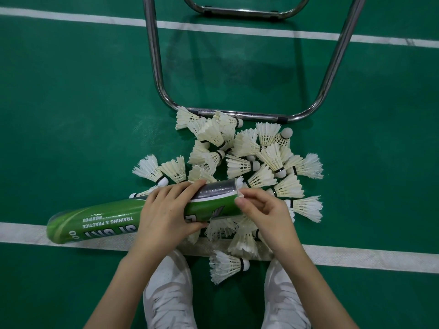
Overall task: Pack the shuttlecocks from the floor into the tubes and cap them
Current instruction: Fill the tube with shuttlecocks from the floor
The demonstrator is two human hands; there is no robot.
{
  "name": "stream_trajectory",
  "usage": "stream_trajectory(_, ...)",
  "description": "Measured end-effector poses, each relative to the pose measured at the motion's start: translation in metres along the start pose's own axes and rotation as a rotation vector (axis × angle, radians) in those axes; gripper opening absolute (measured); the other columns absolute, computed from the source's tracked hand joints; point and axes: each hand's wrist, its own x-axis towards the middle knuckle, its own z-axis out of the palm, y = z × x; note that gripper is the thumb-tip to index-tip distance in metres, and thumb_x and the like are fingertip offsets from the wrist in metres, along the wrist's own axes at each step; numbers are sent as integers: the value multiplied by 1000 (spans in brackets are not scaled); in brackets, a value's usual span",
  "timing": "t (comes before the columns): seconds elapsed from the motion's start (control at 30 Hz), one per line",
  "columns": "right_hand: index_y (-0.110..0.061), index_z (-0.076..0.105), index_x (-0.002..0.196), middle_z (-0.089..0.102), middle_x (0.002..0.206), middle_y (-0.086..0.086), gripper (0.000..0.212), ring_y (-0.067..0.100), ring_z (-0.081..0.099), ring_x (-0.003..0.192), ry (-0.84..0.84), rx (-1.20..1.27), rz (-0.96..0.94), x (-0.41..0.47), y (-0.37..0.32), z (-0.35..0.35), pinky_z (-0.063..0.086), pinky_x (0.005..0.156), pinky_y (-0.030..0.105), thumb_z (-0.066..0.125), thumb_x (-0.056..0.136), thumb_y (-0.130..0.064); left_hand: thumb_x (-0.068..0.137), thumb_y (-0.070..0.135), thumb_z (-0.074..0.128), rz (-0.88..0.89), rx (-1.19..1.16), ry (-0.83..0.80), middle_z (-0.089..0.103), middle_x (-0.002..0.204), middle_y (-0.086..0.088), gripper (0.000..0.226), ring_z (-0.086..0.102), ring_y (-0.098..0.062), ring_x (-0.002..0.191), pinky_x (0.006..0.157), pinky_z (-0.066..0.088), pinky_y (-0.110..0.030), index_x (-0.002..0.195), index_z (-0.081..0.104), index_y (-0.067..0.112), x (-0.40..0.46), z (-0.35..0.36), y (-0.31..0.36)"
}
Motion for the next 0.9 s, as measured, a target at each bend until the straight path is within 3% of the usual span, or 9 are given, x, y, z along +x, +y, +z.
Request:
stream_trajectory(0.1,-31,65,94,70,93,-4,33,6,64,90,-26,-98,5,-1,4,-1,52,78,17,72,61,-34,53,52,79,-3,-1,-1,61,117,5,90,58,-23,102,88,43,-41,131,38,35,1,-1,0)
stream_trajectory(0.23,-31,63,99,69,96,-7,34,6,63,91,-23,-200,-27,0,10,-1,50,86,19,76,73,-12,52,51,80,-2,4,3,61,117,4,91,58,-24,101,86,44,-41,131,39,34,3,-1,1)
stream_trajectory(0.47,-33,60,92,67,90,-7,38,-4,61,82,-18,-135,-27,0,9,0,49,74,12,72,75,-2,51,52,81,3,18,4,62,115,4,92,59,-24,101,86,44,-42,131,40,33,2,-1,1)
stream_trajectory(0.7,-25,62,104,70,100,-2,31,5,64,97,-117,-156,30,3,15,-2,51,84,21,67,82,-5,54,52,79,12,10,-29,60,118,4,93,57,-24,103,89,42,-44,133,35,35,1,2,1)
stream_trajectory(0.9,-27,59,101,72,96,-4,30,6,67,92,-193,-124,30,0,14,-5,49,75,14,61,86,-2,50,50,83,40,19,1,62,114,3,93,58,-24,98,85,43,-40,131,41,30,-1,3,5)
